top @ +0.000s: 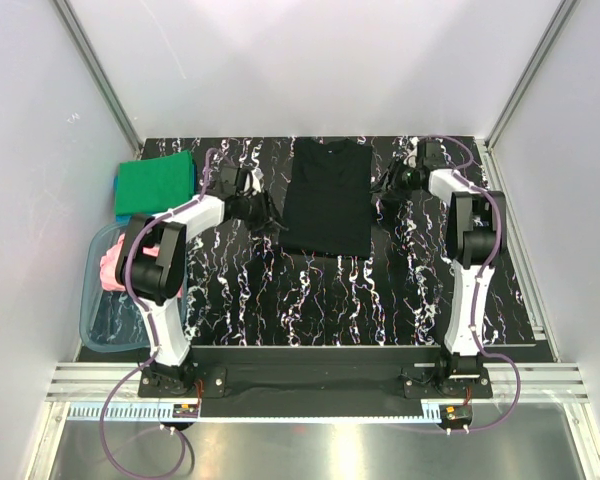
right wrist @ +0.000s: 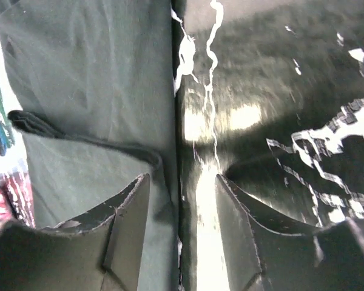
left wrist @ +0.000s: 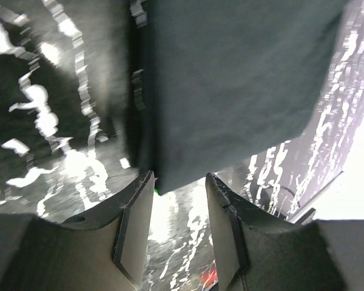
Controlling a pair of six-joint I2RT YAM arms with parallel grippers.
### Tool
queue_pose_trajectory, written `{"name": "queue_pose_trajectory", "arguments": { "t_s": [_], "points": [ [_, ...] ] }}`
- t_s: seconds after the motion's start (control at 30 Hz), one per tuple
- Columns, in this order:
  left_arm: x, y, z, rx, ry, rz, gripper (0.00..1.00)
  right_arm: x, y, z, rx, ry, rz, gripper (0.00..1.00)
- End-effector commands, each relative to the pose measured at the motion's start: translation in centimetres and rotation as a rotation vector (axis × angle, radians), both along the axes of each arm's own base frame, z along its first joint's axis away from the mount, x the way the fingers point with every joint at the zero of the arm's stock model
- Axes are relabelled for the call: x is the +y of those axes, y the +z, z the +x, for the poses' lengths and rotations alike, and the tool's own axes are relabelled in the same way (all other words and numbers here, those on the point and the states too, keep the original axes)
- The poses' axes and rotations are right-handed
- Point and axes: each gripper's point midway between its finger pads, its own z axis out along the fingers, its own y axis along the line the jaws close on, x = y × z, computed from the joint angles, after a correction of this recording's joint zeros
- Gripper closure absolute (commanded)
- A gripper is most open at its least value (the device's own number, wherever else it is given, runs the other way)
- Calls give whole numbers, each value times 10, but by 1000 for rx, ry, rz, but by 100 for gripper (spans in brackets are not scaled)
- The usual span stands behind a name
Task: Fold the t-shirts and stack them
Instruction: Fold the tshirt
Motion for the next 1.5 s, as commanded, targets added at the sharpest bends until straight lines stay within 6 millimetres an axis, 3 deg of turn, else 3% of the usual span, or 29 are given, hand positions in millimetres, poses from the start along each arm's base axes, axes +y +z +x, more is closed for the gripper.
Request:
{"name": "queue_pose_trajectory", "arguments": {
  "t_s": [0.0, 0.03, 0.07, 0.13, 0.2, 0.23, 0.3, 0.5, 0.67, 0.77, 0.93, 1.07, 1.13, 1.2, 1.23, 1.3, 1.33, 1.47],
  "points": [
    [-25, 68, 27, -220, -48, -94, 56, -7, 59, -4, -75, -24, -9, 46],
    [-34, 73, 27, -237, -68, -108, 56, -3, 66, -9, -65, -30, 9, 48],
    [-39, 68, 29, -238, -80, -116, 56, 0, 81, -14, -81, -24, 33, 64],
    [-43, 54, 25, -202, -90, -122, 56, 16, 89, -33, -60, 9, 93, 80],
    [-45, 39, 21, -173, -84, -139, 57, 32, 82, -57, -15, 56, 129, 92],
    [-44, 34, 20, -174, -81, -141, 57, 36, 85, -64, -13, 70, 137, 94],
    [-38, 15, 13, -140, -67, -108, 57, 48, 73, -83, 26, 110, 165, 95],
    [-28, -15, -2, -95, -30, -58, 57, 67, 21, -123, 146, 146, 184, 93],
    [-22, -35, -13, -75, -9, -17, 59, 59, -23, -148, 239, 102, 142, 94],
    [-20, -41, -21, -72, -5, 0, 59, 56, -34, -159, 267, 96, 131, 94],
    [-22, -36, -31, -87, -12, 19, 59, 53, -34, -173, 269, 100, 115, 94],
    [-21, -37, -63, -54, -16, 15, 59, 48, -32, -196, 291, 107, 79, 94],
    [-23, -26, -72, -65, -25, 6, 59, 42, -26, -204, 285, 106, 51, 91],
    [-20, -19, -79, -68, -27, 7, 58, 39, -24, -213, 293, 106, 36, 86],
    [-17, -9, -83, -75, -30, 14, 56, 39, -14, -212, 266, 105, 36, 80],
    [-16, 9, -77, -105, -26, 29, 55, 38, -6, -215, 258, 101, 34, 73],
    [-11, 14, -82, -96, -35, 53, 54, 37, 1, -213, 239, 96, 33, 63],
    [-1, 25, -82, -118, -31, 109, 50, 27, 6, -221, 267, 54, -18, 48]
  ]
}}
